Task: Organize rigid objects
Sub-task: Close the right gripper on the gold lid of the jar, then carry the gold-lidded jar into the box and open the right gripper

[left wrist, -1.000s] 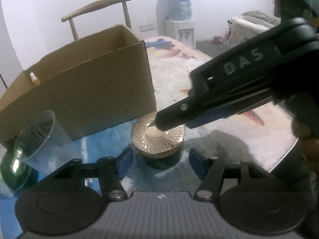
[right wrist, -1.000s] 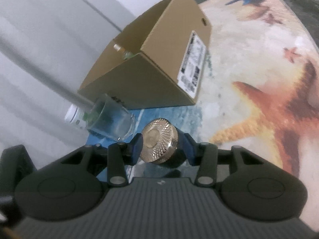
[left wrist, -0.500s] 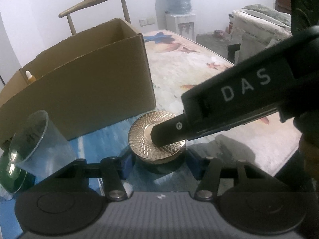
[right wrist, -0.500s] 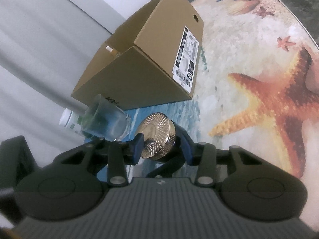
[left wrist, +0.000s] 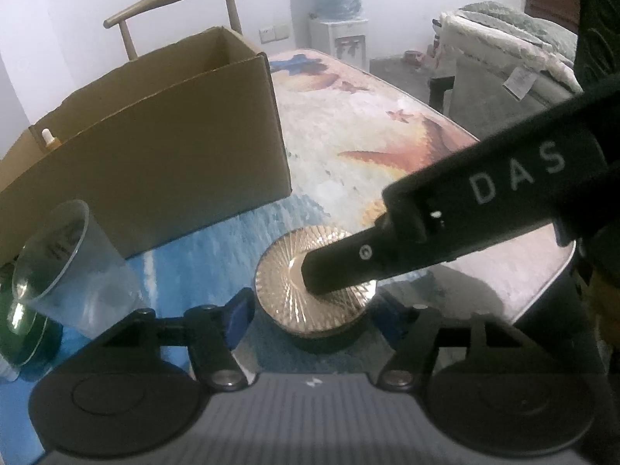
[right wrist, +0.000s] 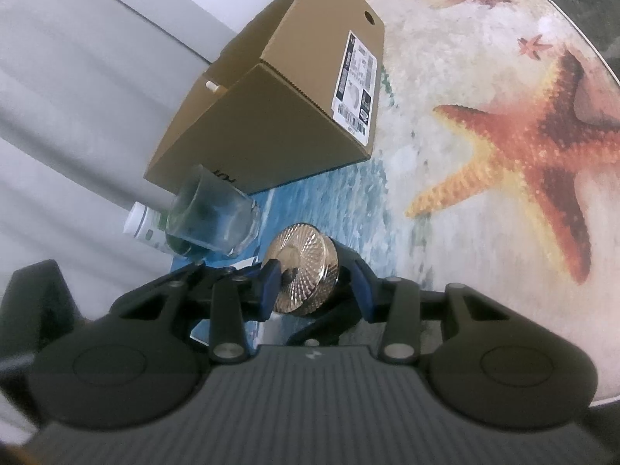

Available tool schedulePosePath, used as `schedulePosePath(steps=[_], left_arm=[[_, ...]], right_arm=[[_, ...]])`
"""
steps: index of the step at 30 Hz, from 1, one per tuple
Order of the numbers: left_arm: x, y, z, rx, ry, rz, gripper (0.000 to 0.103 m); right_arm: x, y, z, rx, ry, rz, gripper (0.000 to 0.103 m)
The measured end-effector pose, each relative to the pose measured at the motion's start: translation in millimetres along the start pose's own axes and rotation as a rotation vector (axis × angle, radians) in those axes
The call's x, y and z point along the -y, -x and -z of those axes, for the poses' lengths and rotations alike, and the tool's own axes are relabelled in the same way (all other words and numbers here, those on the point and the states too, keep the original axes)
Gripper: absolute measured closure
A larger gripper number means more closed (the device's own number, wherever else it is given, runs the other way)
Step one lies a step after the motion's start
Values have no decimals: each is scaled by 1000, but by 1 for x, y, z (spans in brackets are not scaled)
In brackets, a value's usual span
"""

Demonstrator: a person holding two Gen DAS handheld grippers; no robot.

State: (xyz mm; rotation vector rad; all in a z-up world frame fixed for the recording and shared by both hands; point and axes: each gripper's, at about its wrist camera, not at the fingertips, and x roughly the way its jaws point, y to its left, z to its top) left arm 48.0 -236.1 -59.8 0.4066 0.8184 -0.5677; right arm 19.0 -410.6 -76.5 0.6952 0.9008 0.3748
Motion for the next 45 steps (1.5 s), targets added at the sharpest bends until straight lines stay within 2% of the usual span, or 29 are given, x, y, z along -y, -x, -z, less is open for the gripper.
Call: schedulePosePath(steps=[5,7,30,34,38,45], left_arm=[[2,0,-1,14,0,3,36],[1,-2,-1,18,0,11,42],[4,15,0,55,29,4,46],[5,30,-4,88,31,-10,46],[3,54,-13,154,30,-32,46],[-17,101,-50,284,44,-103,46]], right_arm=[[3,-4,-4,3,-10,-8,62],[4,-5,-4,8,-17,-13,61],[-12,3,3,39,22,31,61],[-22,11,3,58,49,33,61],[-40,25,-1,90,92,28,61],[-96,58,-27,181,223,5,61]])
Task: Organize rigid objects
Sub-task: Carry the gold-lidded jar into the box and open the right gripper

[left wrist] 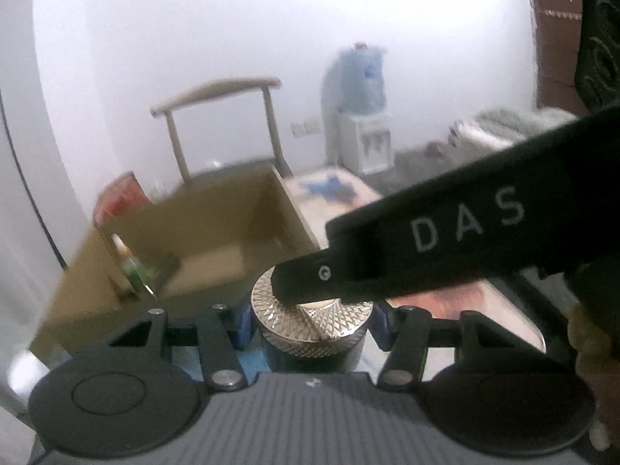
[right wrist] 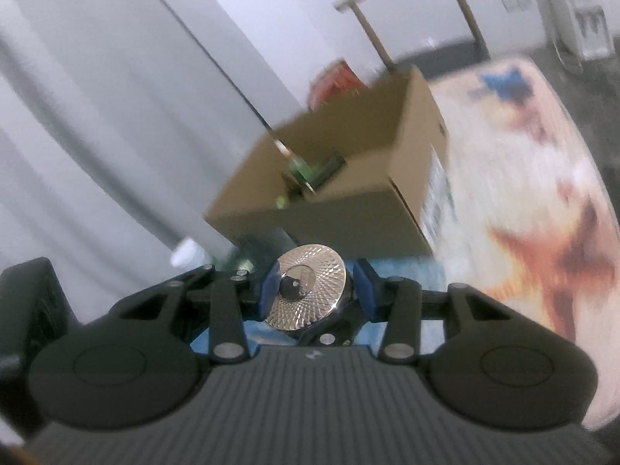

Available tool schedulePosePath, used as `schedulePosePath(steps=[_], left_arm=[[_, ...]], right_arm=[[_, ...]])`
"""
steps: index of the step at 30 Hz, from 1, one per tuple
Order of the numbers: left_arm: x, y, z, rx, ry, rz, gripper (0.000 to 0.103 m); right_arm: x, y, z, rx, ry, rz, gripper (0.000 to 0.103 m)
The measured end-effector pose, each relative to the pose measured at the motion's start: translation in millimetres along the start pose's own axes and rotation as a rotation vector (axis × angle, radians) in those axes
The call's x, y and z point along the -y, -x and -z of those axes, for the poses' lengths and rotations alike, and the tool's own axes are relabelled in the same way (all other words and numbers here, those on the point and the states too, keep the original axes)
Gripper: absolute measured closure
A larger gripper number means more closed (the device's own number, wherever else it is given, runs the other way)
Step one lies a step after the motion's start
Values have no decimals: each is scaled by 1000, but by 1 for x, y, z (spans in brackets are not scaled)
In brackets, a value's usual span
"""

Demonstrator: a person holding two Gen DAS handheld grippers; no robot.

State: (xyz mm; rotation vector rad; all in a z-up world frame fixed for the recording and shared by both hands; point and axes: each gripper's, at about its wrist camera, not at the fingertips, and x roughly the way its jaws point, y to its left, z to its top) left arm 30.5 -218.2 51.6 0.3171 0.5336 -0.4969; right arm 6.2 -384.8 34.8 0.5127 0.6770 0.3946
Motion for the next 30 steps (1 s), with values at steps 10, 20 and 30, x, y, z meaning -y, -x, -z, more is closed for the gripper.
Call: schedulePosePath(steps=[10,20,30], left_arm=[[-80,-42,-70,-61,88,-68,46],[-188,-179,-66,-464,293,6,46],[-199,-230,-38,-616,296,-36,46]], right_arm=[[-50,-43,-99,-4,178,-78,61],[-21,-205,-170,-347,8,-115,61],[-2,-292,-173,-513,-68,-59,62]])
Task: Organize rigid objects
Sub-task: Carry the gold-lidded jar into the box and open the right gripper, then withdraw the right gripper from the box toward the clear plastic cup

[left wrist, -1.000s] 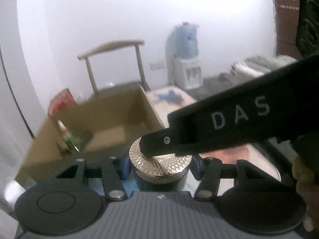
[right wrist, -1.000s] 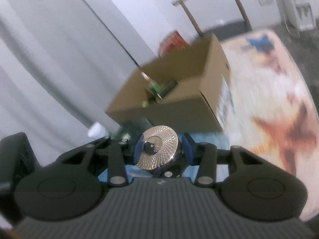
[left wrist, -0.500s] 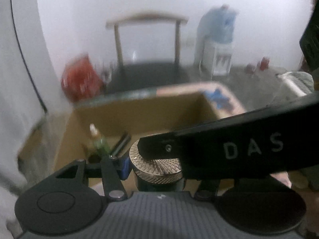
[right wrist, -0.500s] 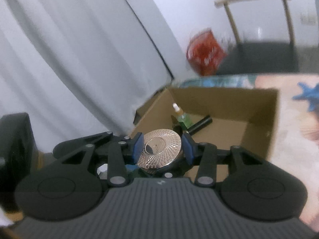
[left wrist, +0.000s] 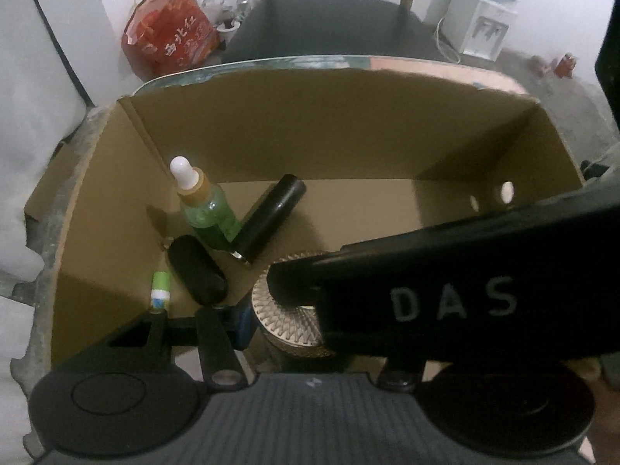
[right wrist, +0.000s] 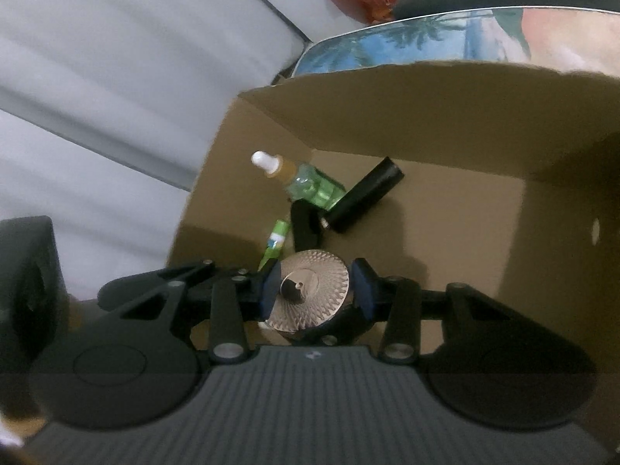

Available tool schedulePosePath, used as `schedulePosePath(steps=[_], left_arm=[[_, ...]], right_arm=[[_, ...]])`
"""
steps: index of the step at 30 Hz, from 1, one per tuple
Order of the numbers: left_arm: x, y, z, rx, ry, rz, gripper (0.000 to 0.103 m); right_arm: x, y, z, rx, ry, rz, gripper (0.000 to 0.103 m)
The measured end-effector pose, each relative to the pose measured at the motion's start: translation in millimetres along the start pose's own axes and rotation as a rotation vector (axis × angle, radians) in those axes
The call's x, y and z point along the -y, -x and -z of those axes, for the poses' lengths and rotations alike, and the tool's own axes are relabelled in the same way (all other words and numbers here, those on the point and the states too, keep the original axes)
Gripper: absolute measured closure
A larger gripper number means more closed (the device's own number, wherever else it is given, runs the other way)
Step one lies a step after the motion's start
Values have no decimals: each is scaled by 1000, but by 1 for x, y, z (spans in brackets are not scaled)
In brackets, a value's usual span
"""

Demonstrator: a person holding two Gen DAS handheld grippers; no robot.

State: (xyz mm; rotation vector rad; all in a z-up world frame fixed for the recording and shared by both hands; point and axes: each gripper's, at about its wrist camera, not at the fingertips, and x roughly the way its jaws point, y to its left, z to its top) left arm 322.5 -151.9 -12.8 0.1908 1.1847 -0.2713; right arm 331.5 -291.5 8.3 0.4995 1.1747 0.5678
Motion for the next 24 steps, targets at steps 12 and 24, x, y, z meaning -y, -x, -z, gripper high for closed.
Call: schedulePosePath(steps=[12,24], left_arm=[[-3,15,2,14,39,11,38],[-1,144,78,326,13,112,31]], right_arm=[[16,-20,3,-12,-32,-21,62],[1,115,71,280,6,-184,60]])
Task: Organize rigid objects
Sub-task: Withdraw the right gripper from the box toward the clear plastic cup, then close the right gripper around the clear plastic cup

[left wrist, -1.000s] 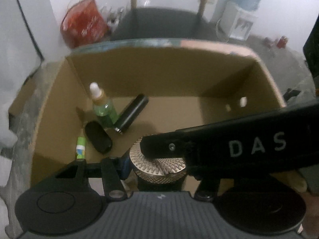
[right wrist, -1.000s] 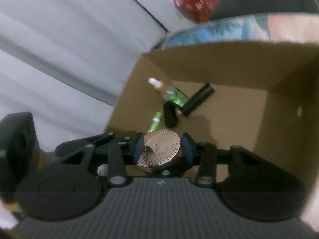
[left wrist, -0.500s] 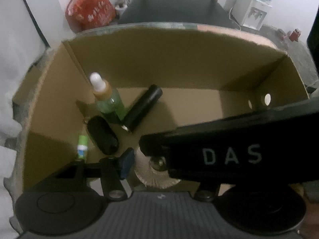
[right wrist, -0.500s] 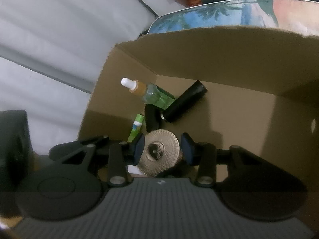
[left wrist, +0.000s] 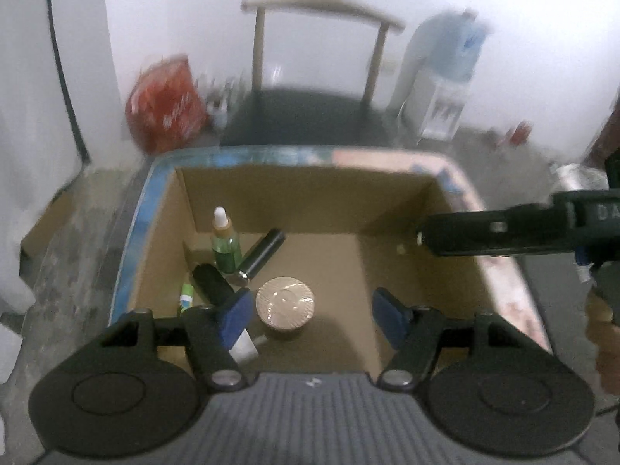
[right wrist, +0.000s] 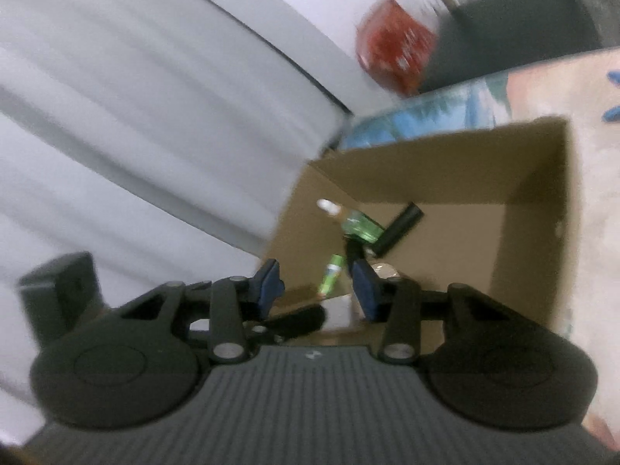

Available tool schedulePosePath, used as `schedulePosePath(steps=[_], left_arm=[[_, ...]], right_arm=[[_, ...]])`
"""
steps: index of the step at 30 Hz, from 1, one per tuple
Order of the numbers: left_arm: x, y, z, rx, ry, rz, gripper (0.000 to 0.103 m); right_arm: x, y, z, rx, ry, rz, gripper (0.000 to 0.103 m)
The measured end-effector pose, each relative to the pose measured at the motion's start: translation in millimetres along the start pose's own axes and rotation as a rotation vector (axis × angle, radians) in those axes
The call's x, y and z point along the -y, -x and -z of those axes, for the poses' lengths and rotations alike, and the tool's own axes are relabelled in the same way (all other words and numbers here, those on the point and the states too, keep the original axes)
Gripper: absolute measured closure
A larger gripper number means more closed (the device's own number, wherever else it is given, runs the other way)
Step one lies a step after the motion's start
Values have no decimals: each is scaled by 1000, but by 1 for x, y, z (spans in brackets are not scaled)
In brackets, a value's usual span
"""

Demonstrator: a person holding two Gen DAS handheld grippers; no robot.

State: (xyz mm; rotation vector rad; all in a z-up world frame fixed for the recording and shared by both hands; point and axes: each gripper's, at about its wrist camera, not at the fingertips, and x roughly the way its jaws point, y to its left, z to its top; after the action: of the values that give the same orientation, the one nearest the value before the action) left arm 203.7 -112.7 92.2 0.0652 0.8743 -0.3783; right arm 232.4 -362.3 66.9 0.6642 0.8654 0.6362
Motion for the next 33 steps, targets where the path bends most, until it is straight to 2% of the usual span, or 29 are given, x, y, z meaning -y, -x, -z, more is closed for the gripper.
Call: schedulePosePath(steps=[3,6,11,14,17,20,23,26,33], left_arm=[[5,40,32,94,14,12,31],[9,64,66,167,39,16,29],[21,66,113,158,33,3,29],[27,53,134,126,14,-17,29],[33,34,147,95,-17,-73,29],[37,15,154,80,-61,-118,29],[38,1,158,96,-105,-153,29],[34,-13,157,88,-107,-162,29],[33,-35,153,86,-97,-147,29]], right_arm=[[-16,47,27,69,73,-20,53],[-28,79,58,102,136,-22,45],[-39,96,107,94,205,28,33],[-45,83,127,63,242,54,28],[-48,59,139,18,271,82,25],[-52,34,146,-30,285,105,25],[-56,3,149,-73,318,148,25],[-55,-24,148,-100,323,159,25],[-39,-55,139,-101,283,166,25]])
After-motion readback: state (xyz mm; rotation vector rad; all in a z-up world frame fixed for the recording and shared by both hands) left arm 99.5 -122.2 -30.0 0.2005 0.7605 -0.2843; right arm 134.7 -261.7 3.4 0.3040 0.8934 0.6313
